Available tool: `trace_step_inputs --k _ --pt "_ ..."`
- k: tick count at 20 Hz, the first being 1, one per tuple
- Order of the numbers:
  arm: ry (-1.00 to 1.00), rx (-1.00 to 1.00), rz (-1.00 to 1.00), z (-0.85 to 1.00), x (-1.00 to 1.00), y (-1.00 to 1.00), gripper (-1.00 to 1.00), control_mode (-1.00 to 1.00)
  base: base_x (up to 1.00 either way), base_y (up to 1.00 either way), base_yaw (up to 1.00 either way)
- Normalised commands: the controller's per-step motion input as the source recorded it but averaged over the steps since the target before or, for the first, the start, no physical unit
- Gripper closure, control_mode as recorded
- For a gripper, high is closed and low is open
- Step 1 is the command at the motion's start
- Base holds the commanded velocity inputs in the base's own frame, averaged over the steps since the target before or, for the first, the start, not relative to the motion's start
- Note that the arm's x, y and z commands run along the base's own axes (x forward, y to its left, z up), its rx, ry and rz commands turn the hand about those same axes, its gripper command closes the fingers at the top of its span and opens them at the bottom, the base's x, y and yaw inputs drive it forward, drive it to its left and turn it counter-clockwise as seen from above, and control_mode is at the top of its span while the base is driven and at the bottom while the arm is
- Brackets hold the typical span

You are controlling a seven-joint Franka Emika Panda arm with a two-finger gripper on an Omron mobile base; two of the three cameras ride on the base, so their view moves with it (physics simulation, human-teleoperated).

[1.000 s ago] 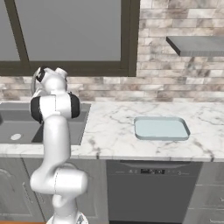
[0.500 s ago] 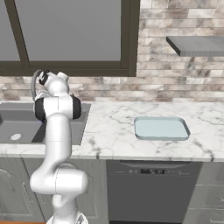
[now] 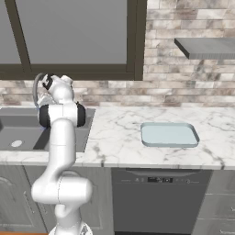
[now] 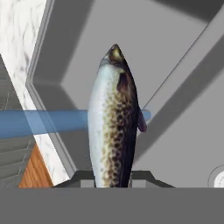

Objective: Take the fish out of the fridge, briefly rinse it in the sink, and place it on the tray next to the sink.

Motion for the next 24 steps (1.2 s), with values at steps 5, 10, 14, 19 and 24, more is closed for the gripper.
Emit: trace_step_inputs --k 5,10,14,19,24 --pt "0.00 0.01 0.00 0.01 -0.85 0.00 1.00 -1.00 0.00 0.00 0.00" --pt "0.01 0.01 -0.04 0.09 -1.00 -0.17 1.00 -1.00 0.00 0.00 0.00" --pt "-0.10 0.00 -0.23 0.36 -1.00 -0.85 1.00 -1.00 0.00 0.00 0.00" --pt "-0.22 0.00 -0.34 0.63 -0.98 -1.00 1.00 -1.00 0.00 0.00 0.00" --pt "-0.33 -0.14 -0.28 0.98 -0.70 -0.71 1.00 -1.00 0.00 0.00 0.00"
